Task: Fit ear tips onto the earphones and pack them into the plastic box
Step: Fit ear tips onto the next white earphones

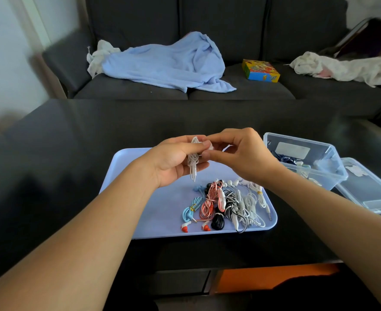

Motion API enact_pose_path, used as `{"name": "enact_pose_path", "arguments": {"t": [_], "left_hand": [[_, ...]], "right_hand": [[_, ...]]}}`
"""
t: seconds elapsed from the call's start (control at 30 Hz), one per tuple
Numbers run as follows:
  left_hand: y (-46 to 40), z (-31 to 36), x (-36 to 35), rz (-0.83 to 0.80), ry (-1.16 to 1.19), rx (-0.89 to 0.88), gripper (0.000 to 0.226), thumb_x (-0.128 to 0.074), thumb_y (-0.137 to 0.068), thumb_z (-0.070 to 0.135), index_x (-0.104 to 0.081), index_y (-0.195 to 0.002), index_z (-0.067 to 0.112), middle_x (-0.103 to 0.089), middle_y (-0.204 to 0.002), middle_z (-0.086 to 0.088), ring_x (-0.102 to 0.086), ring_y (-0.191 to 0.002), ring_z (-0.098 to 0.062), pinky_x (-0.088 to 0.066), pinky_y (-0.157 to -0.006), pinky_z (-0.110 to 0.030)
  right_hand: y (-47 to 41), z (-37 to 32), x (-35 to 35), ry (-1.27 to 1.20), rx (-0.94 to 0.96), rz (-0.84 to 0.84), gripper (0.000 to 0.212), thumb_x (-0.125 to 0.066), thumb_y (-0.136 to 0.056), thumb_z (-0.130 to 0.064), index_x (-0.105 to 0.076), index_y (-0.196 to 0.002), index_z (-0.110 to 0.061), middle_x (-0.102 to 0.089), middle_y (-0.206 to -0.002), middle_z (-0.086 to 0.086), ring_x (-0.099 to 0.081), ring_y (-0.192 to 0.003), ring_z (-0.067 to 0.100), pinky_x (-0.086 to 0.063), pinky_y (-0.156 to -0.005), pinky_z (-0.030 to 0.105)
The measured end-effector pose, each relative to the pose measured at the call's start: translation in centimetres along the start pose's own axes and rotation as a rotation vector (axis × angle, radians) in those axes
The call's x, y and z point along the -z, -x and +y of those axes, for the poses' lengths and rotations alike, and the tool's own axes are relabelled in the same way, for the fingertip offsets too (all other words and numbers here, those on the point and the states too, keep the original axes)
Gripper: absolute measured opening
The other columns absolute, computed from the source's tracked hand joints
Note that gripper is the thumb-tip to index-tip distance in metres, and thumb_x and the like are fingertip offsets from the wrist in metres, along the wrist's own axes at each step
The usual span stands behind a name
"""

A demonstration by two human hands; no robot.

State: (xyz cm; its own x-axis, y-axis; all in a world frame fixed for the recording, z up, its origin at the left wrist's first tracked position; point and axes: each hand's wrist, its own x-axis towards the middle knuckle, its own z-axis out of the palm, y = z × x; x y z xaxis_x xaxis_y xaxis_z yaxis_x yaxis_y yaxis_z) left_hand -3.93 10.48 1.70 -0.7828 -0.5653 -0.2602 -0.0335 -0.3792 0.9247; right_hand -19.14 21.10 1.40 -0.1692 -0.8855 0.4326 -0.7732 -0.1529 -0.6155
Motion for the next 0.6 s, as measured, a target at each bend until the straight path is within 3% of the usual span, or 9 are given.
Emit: {"name": "enact_pose_path", "arguments": {"t": [0.1, 0.27, 0.37, 0.47, 0.6], "left_hand": [[0.18, 0.07, -0.01, -0.021, -0.008, 0.026, 0.040, -0.071, -0.087, 0.012, -0.065, -0.127, 0.007, -0.073, -0.087, -0.007, -0.071, -0.081, -0.016, -0.059, -0.087, -0.036], [0.42, 0.05, -0.31, -0.032, -0.018, 0.036, 0.049, -0.073, -0.080, 0.011, -0.064, -0.128, 0.006, -0.072, -0.080, -0.003, -0.069, -0.074, -0.011, -0.057, -0.091, -0.032], [0.52, 0.03, -0.19, -0.032, -0.005, 0.041, 0.059, -0.074, -0.072, 0.014, -0.063, -0.129, 0.006, -0.072, -0.081, -0.003, -0.070, -0.075, -0.011, -0.057, -0.090, -0.031], [0.53, 0.08, -0.11, -0.021, -0.001, 0.034, 0.042, -0.070, -0.086, 0.012, -0.065, -0.126, 0.007, -0.073, -0.087, -0.005, -0.072, -0.083, -0.014, -0.058, -0.090, -0.033], [0.63, 0.16, -0.37, -0.005, 0.020, -0.014, 0.018, -0.065, -0.093, 0.015, -0.070, -0.110, 0.009, -0.074, -0.095, -0.006, -0.074, -0.090, -0.020, -0.059, -0.089, -0.036]], "right_hand": [[-0.11, 0.15, 0.31, -0.040, -0.007, -0.007, 0.023, -0.080, -0.083, -0.024, -0.080, -0.106, -0.019, -0.071, -0.084, -0.006, -0.066, -0.072, 0.011, -0.053, -0.065, 0.020], [-0.14, -0.05, 0.68, 0.054, 0.147, 0.029, 0.021, -0.082, -0.081, -0.022, -0.080, -0.101, -0.015, -0.072, -0.077, 0.003, -0.064, -0.065, 0.016, -0.052, -0.062, 0.034], [-0.16, -0.38, 0.68, 0.183, 0.297, 0.017, 0.019, -0.075, -0.086, -0.024, -0.080, -0.100, -0.011, -0.070, -0.073, 0.008, -0.062, -0.062, 0.017, -0.049, -0.059, 0.033], [-0.23, -0.23, 0.38, 0.215, 0.292, 0.020, 0.022, -0.068, -0.091, -0.025, -0.079, -0.099, -0.007, -0.069, -0.075, 0.008, -0.062, -0.065, 0.018, -0.050, -0.062, 0.037], [-0.10, 0.02, 0.07, 0.136, 0.193, 0.052, 0.027, -0.071, -0.093, -0.020, -0.073, -0.119, -0.015, -0.071, -0.088, 0.003, -0.065, -0.077, 0.015, -0.054, -0.071, 0.033]]}}
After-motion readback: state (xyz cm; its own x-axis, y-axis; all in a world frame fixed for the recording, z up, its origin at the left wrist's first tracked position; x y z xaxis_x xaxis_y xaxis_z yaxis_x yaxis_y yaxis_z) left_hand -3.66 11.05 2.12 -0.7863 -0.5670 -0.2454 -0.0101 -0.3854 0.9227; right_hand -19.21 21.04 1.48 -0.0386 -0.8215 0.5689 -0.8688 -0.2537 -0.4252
